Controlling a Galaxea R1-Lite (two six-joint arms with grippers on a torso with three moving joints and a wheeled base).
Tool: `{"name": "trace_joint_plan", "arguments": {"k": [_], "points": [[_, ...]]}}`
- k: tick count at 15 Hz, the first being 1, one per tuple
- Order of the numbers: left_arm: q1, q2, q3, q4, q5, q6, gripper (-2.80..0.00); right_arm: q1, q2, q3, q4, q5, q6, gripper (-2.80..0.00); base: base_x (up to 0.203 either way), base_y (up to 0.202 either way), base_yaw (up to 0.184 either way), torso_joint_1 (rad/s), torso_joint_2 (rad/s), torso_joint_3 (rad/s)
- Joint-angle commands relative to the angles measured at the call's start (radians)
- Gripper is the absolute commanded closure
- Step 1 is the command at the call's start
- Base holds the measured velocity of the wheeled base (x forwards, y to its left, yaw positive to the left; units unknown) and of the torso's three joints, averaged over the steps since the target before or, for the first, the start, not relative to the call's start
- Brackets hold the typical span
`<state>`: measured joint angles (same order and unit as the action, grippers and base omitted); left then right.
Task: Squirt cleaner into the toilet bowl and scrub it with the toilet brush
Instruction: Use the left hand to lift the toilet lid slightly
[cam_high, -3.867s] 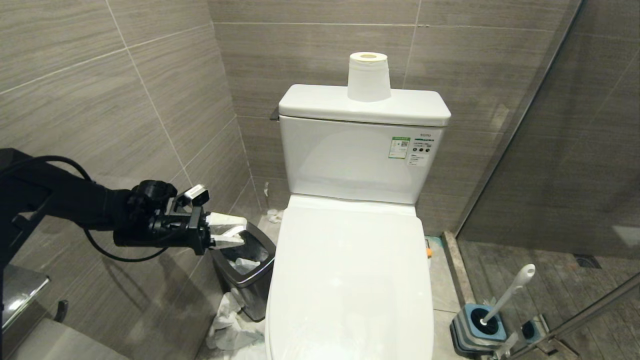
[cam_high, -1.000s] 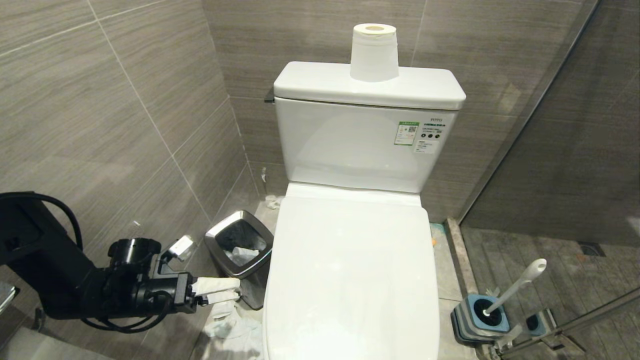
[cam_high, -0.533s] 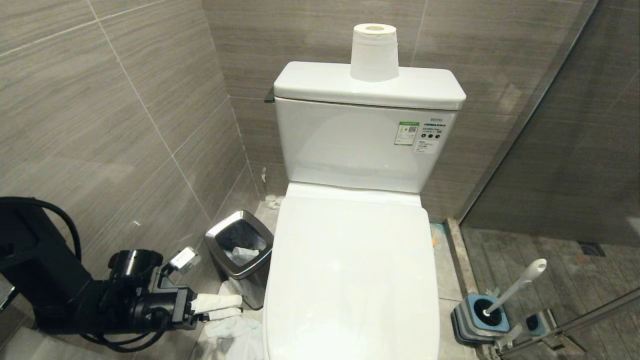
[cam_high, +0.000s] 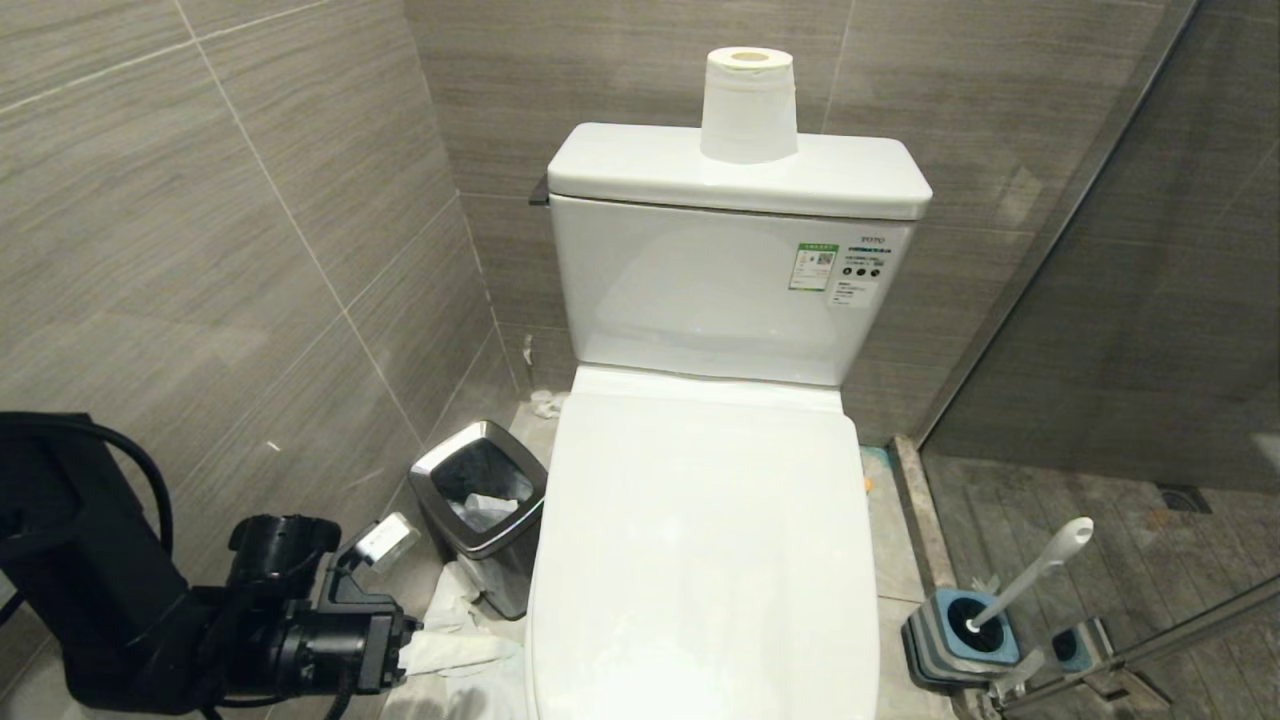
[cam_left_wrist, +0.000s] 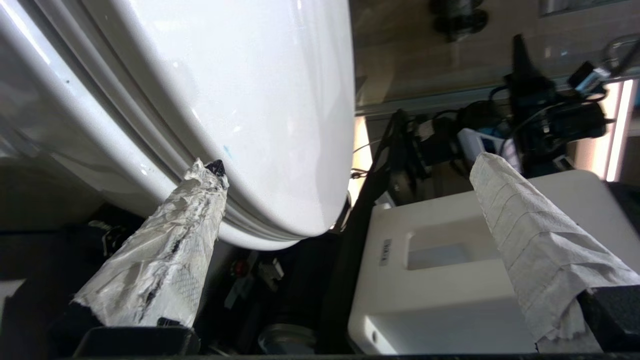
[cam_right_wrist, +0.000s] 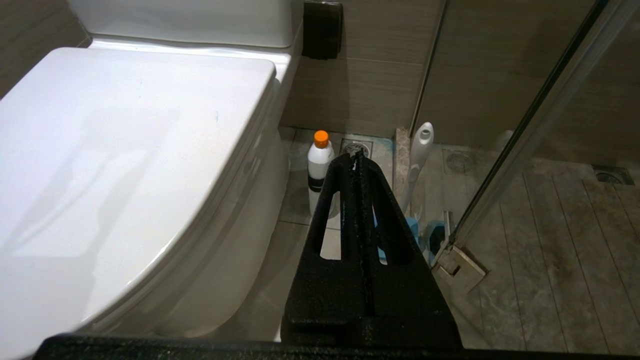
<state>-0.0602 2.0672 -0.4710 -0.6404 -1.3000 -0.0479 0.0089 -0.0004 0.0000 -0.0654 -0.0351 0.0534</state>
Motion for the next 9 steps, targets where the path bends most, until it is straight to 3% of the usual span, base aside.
{"name": "trace_joint_plan", "arguments": {"k": [1,9], "points": [[-0.023,0.010,0.011,-0.008,0.041,0.010,-2.80,0.000,0.000,0.025,-0.001,-0.002,0.000,0.00,0.000,0.000,0.000,0.000,0.00,0.000],[-0.065,0.024,0.013,-0.001,0.085,0.026,-2.80,0.000,0.000,0.025,-0.001,0.000,0.000,0.00,0.000,0.000,0.000,0.000,0.00,0.000]]}}
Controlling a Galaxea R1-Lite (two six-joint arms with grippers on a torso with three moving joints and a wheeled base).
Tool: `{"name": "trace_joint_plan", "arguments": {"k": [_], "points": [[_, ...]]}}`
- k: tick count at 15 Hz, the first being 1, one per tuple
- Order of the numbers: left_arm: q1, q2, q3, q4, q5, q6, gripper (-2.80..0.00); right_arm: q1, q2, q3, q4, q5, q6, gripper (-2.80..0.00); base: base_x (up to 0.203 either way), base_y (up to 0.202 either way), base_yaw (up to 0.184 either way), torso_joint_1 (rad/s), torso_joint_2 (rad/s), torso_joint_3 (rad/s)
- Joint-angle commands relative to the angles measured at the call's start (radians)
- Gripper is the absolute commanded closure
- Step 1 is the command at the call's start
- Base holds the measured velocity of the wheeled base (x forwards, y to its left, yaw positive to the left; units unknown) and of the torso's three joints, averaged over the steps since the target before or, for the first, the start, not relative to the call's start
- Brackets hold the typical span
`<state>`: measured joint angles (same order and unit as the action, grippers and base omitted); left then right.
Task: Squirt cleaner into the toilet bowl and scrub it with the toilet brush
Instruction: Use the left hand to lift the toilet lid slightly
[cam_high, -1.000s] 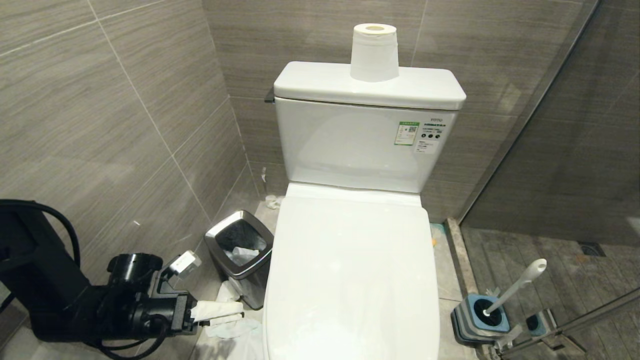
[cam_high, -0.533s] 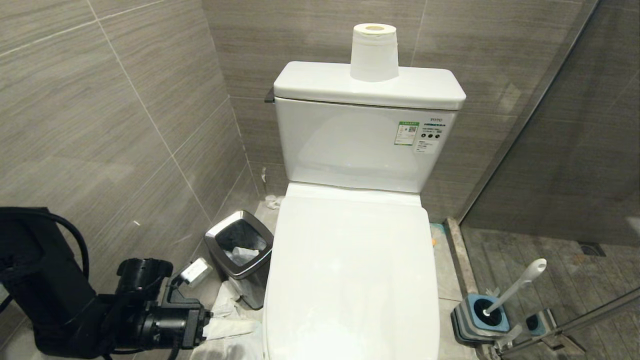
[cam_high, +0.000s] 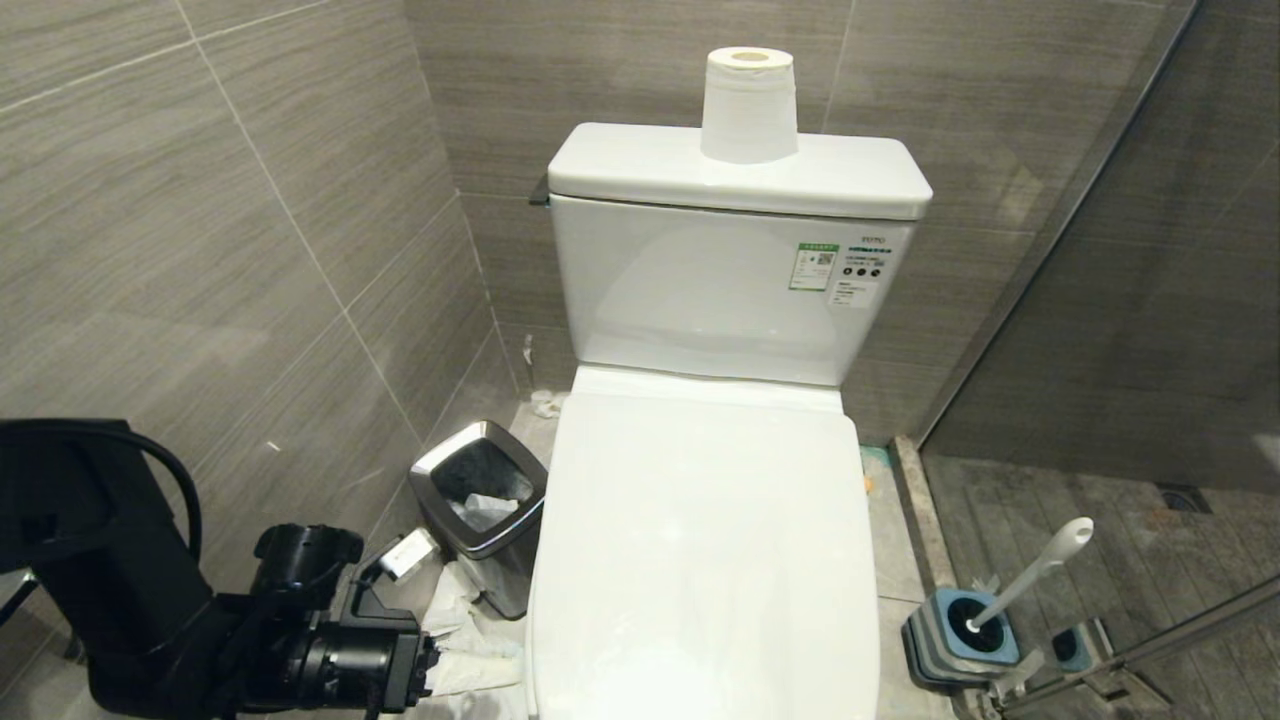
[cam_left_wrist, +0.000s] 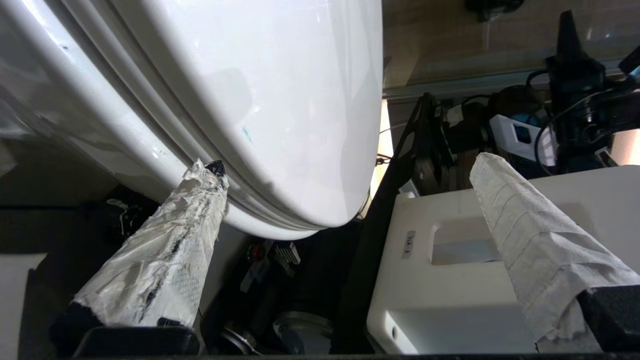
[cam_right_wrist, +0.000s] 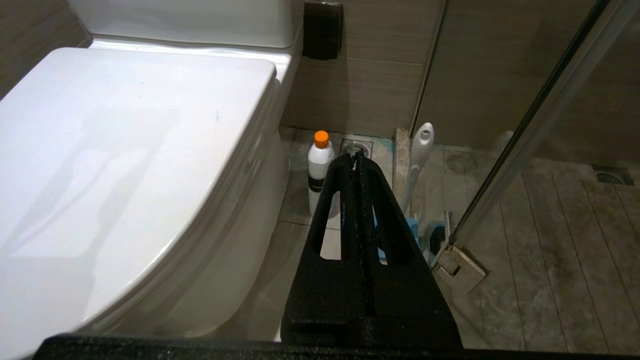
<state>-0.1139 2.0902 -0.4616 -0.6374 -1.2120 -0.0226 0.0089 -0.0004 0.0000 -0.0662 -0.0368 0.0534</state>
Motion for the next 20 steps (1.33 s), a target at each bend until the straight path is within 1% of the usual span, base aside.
{"name": "trace_joint_plan", "arguments": {"k": [1,6,10,15,20], "points": [[-0.020,-0.002,0.017,-0.002,0.000,0.001,-2.80,0.000,0.000,0.025,0.000,0.001,0.000,0.00,0.000,0.000,0.000,0.000,0.00,0.000],[-0.046,-0.009,0.023,0.021,0.042,0.001,-2.80,0.000,0.000,0.025,-0.001,0.001,0.000,0.00,0.000,0.000,0.000,0.000,0.00,0.000],[-0.049,-0.002,0.001,0.022,0.090,-0.008,-2.80,0.000,0.000,0.025,-0.001,0.000,0.000,0.00,0.000,0.000,0.000,0.000,0.00,0.000],[-0.070,0.009,-0.006,0.030,0.115,-0.039,-2.80,0.000,0.000,0.025,0.000,0.000,0.000,0.00,0.000,0.000,0.000,0.000,0.00,0.000],[-0.054,0.019,-0.031,0.030,0.111,-0.046,-2.80,0.000,0.000,0.025,0.000,0.000,0.000,0.00,0.000,0.000,0.000,0.000,0.00,0.000]]}}
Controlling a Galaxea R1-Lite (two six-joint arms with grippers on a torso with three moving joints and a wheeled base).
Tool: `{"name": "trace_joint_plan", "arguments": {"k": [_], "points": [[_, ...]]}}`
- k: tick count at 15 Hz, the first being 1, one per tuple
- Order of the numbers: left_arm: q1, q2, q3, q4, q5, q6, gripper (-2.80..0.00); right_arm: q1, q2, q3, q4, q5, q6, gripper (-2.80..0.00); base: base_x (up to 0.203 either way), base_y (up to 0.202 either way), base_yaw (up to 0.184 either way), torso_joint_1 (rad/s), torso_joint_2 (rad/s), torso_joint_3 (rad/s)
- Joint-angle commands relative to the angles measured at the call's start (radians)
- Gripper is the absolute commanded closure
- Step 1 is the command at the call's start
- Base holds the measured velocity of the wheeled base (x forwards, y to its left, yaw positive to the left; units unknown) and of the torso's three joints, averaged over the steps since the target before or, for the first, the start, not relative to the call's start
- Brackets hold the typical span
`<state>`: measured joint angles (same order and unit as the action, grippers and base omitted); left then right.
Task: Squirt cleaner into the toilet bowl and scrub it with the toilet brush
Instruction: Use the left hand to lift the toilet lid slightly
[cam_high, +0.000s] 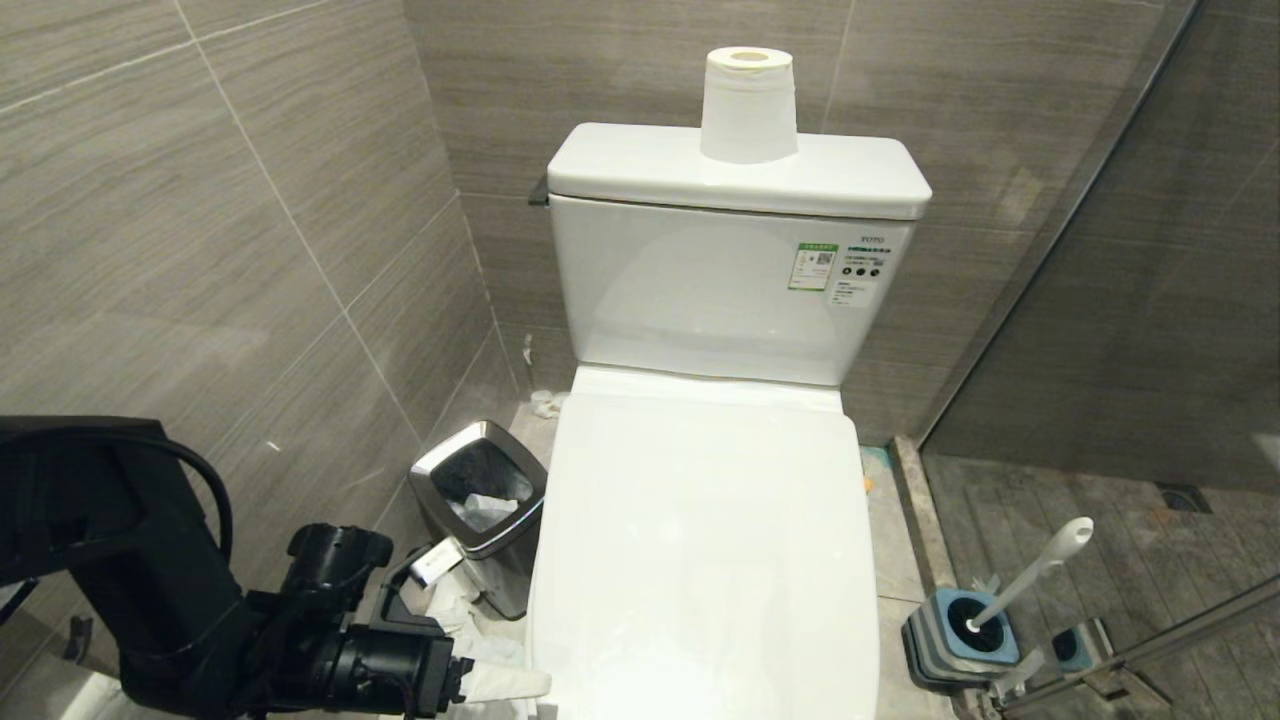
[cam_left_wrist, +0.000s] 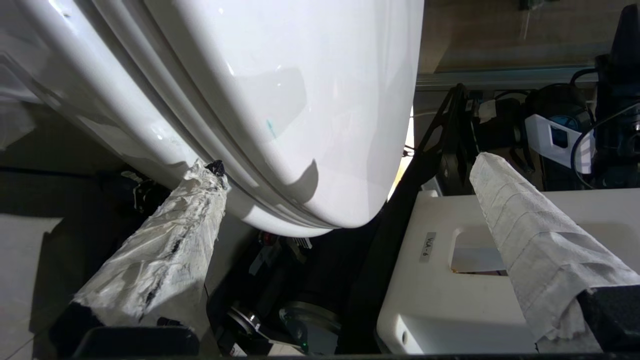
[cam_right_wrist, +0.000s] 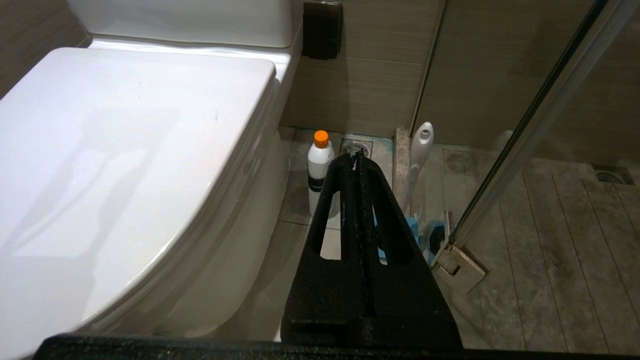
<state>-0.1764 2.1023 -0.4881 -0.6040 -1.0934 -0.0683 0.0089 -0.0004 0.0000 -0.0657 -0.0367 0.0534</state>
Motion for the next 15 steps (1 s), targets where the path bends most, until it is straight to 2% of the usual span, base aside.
{"name": "trace_joint_plan", "arguments": {"k": [1,9,15], "points": [[0.016,0.011,-0.007,-0.005,-0.010,-0.002,-2.80,0.000,0.000,0.025,0.000,0.001,0.000,0.00,0.000,0.000,0.000,0.000,0.00,0.000],[0.063,0.036,-0.044,-0.003,-0.014,-0.008,-2.80,0.000,0.000,0.025,0.000,0.000,0.000,0.00,0.000,0.000,0.000,0.001,0.00,-0.007],[0.080,0.033,-0.043,-0.007,-0.014,-0.007,-2.80,0.000,0.000,0.025,-0.002,0.000,0.000,0.00,0.000,0.000,0.000,0.004,0.00,-0.130]]}}
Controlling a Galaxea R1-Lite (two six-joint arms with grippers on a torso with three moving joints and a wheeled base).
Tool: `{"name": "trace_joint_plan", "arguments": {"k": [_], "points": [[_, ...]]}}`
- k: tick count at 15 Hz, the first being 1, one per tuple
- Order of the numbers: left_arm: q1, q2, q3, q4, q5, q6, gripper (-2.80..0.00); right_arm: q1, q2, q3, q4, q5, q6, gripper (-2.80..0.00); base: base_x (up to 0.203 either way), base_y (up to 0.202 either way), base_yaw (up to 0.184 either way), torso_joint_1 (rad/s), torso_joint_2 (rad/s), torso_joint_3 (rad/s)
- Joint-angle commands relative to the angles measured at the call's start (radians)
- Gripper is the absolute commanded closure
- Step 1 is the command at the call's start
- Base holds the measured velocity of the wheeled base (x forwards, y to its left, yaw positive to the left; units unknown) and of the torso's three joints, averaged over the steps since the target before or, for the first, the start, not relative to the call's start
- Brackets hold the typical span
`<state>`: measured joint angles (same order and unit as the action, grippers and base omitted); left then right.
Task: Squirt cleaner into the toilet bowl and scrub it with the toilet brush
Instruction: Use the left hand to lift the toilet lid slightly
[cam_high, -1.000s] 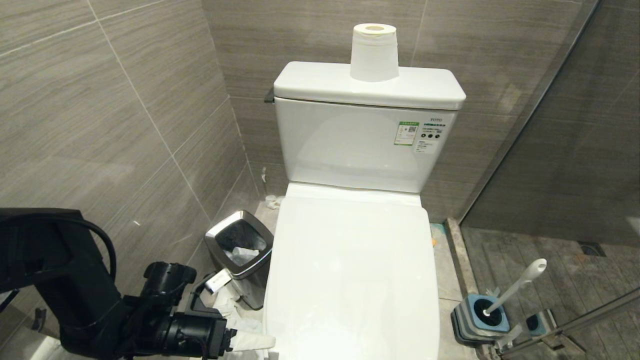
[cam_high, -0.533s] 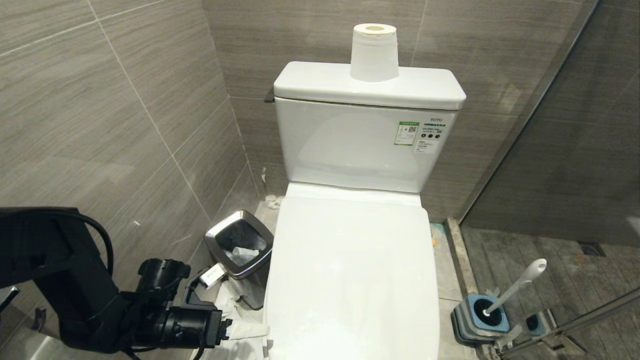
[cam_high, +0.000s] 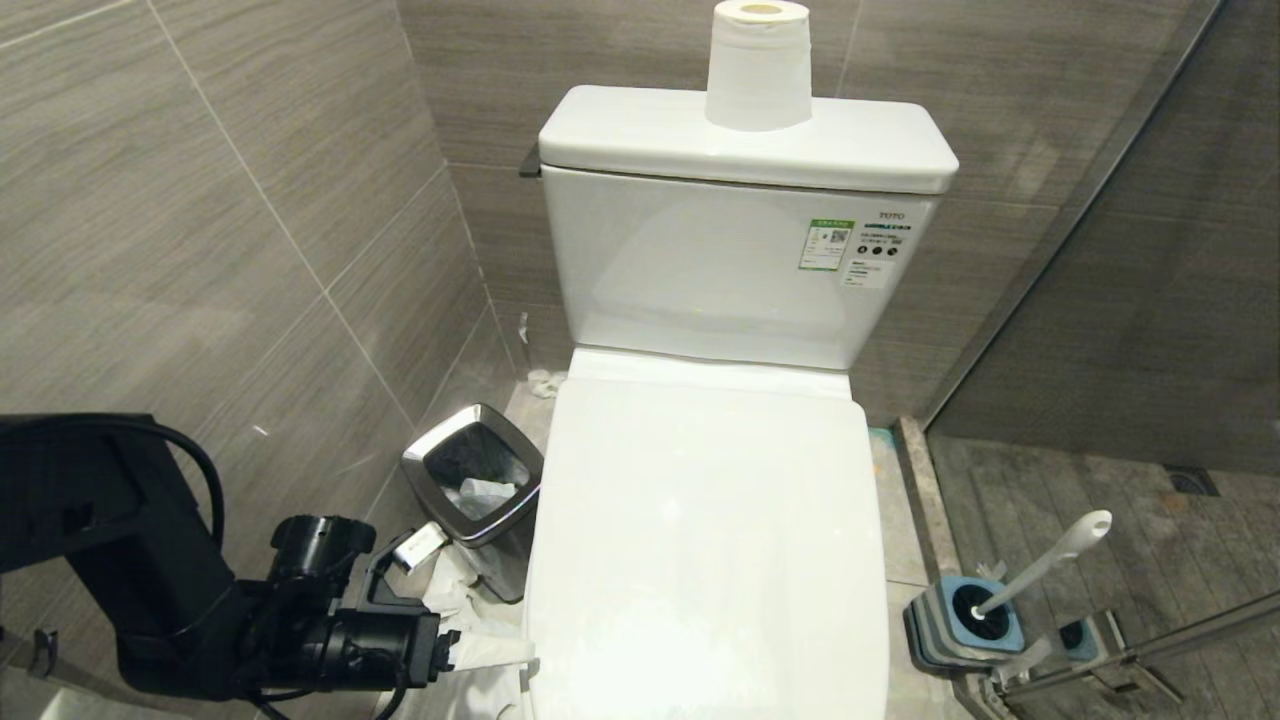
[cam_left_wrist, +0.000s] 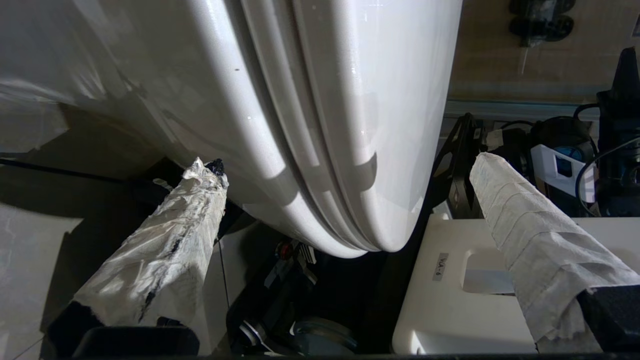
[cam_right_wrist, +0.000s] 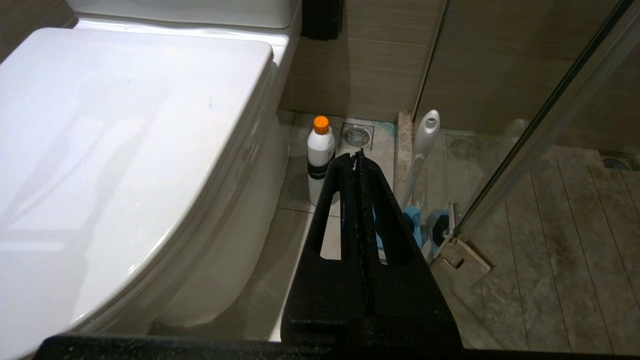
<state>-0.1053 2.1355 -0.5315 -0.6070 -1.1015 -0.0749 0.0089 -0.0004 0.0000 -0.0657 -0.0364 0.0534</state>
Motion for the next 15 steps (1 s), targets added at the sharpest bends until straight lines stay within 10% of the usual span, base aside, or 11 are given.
{"name": "trace_joint_plan", "arguments": {"k": [1,8,15], "points": [[0.012,0.000,0.002,-0.005,-0.006,0.001,-2.80,0.000,0.000,0.025,-0.001,0.000,0.000,0.00,0.000,0.000,0.000,0.005,0.00,-0.038],[0.045,-0.059,0.070,-0.008,-0.133,0.006,-2.80,0.000,0.000,0.025,0.000,0.000,0.000,0.00,0.000,0.000,0.000,0.000,0.00,0.000],[-0.050,-0.055,0.071,-0.055,-0.019,0.011,-2.80,0.000,0.000,0.025,0.000,0.000,0.000,0.00,0.000,0.000,0.000,0.000,0.00,0.000]]}}
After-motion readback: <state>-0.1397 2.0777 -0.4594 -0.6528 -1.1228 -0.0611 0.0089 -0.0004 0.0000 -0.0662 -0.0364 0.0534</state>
